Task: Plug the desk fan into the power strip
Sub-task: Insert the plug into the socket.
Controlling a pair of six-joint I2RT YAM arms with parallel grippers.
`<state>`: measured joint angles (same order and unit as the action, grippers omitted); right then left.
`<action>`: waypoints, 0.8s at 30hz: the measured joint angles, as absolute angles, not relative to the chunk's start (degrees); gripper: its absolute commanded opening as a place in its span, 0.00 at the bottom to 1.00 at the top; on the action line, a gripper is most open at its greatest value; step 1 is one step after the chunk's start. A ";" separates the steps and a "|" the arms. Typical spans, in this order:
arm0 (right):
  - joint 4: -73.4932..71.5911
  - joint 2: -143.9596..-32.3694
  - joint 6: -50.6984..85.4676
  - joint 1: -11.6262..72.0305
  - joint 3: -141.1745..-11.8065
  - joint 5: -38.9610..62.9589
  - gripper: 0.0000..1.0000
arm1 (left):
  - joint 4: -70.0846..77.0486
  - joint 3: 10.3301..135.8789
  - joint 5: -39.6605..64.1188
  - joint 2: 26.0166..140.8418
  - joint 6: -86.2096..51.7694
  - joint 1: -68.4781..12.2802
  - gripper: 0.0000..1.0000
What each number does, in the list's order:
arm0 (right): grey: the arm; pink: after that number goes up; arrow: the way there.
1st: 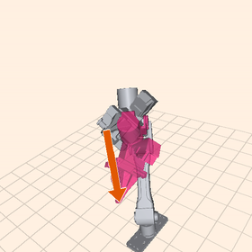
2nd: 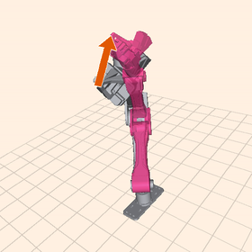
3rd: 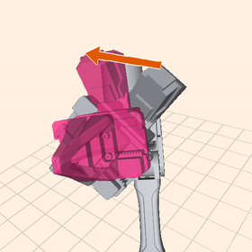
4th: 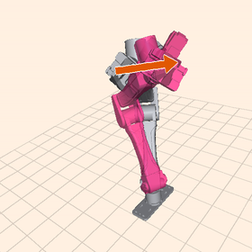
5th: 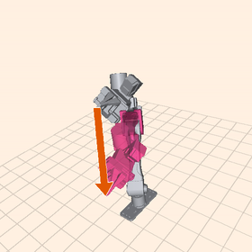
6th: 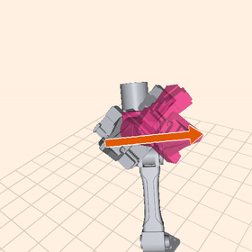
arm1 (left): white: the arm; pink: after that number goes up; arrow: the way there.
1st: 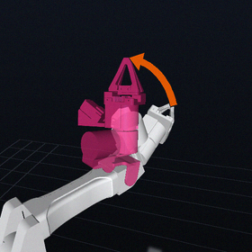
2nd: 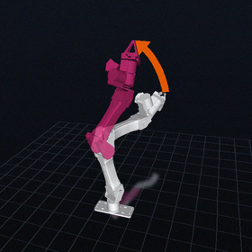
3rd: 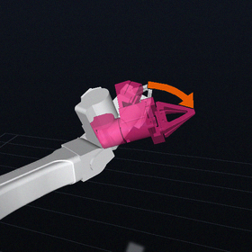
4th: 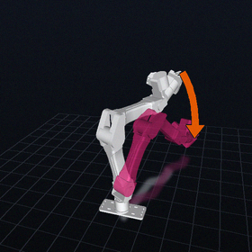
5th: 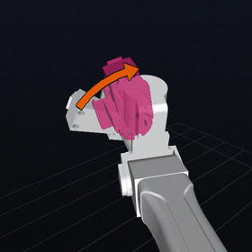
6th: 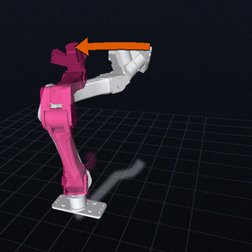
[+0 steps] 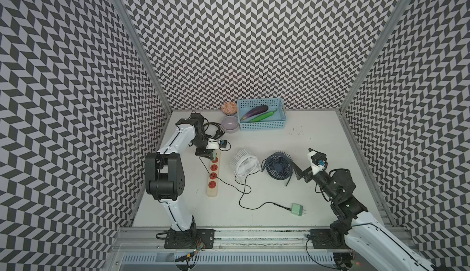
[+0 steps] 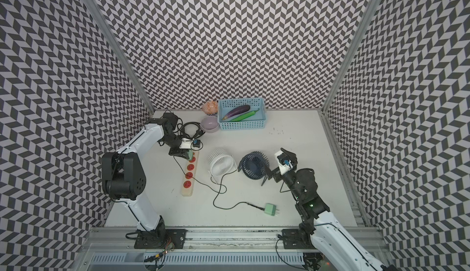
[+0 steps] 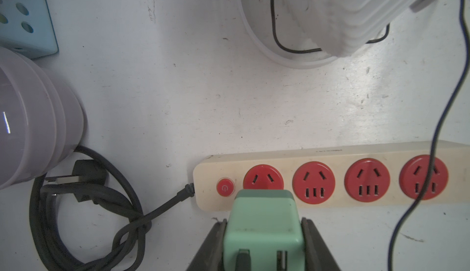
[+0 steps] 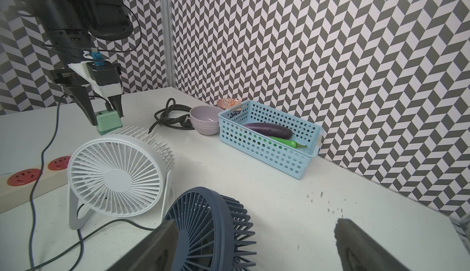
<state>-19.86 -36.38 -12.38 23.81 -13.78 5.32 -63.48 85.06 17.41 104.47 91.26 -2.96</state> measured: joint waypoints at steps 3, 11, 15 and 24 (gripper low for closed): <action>-20.45 -36.27 -12.36 23.81 -12.47 5.34 1.00 | -62.87 85.03 17.08 104.92 91.26 -2.96 0.00; -20.21 -36.29 -12.38 23.81 -11.51 5.34 0.99 | -62.28 84.99 16.80 105.97 91.26 -2.96 0.00; -20.21 -36.29 -12.38 23.81 -11.51 5.34 1.00 | -62.28 84.99 16.78 105.97 91.26 -2.81 0.00; -20.23 -36.29 -12.38 23.81 -11.51 5.34 0.99 | -63.64 85.32 16.93 106.37 90.28 -2.57 0.00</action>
